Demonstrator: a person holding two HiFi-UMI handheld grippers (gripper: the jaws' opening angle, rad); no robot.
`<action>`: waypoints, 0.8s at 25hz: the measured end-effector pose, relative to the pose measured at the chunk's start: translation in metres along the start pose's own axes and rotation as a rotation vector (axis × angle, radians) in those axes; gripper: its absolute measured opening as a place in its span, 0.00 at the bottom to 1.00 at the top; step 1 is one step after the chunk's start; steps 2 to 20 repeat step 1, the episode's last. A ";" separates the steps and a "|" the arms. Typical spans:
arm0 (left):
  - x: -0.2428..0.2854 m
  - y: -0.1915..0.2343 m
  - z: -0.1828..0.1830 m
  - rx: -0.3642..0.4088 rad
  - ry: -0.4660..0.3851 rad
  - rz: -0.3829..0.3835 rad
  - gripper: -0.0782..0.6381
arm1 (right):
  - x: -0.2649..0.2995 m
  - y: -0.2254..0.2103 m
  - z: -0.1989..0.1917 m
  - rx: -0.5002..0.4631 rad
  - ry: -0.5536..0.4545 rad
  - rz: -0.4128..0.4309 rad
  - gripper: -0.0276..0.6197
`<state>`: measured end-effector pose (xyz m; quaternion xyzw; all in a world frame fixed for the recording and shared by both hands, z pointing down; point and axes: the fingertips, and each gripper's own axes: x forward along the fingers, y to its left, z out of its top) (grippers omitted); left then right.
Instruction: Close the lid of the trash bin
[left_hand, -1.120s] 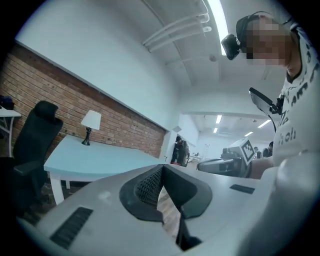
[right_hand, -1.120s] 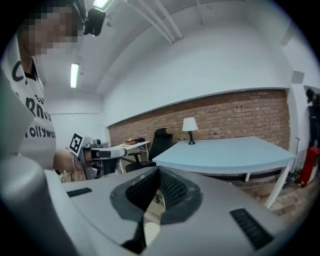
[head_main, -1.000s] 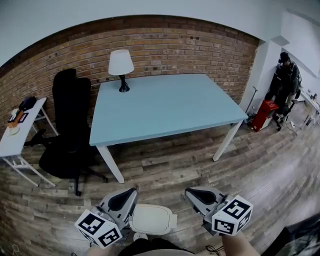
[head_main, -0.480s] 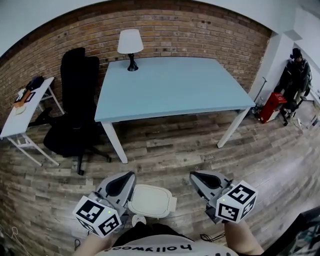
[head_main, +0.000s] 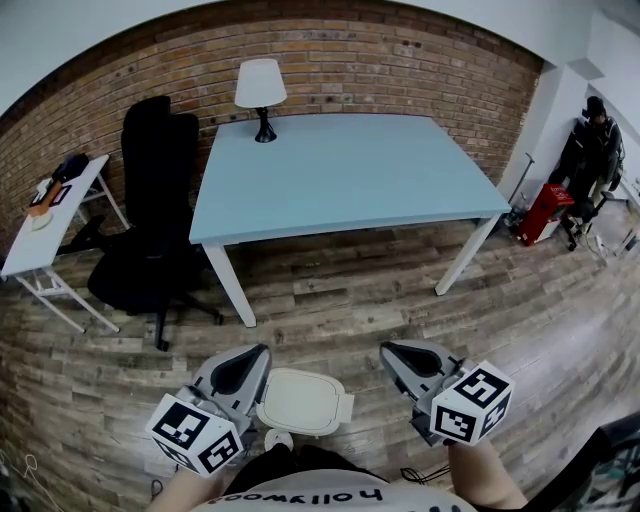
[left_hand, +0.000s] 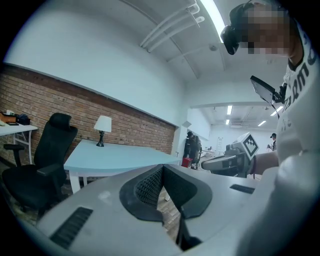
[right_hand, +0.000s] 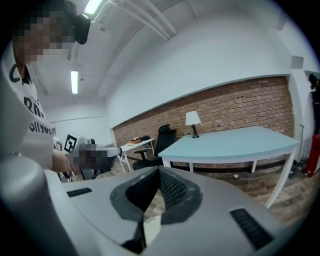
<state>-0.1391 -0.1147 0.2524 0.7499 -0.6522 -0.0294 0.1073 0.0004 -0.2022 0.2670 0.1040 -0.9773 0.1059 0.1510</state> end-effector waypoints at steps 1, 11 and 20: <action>0.000 -0.001 0.000 0.002 0.000 0.000 0.12 | 0.000 0.000 0.000 0.000 -0.001 -0.001 0.05; 0.000 -0.001 0.000 0.002 0.000 0.000 0.12 | 0.000 0.000 0.000 0.000 -0.001 -0.001 0.05; 0.000 -0.001 0.000 0.002 0.000 0.000 0.12 | 0.000 0.000 0.000 0.000 -0.001 -0.001 0.05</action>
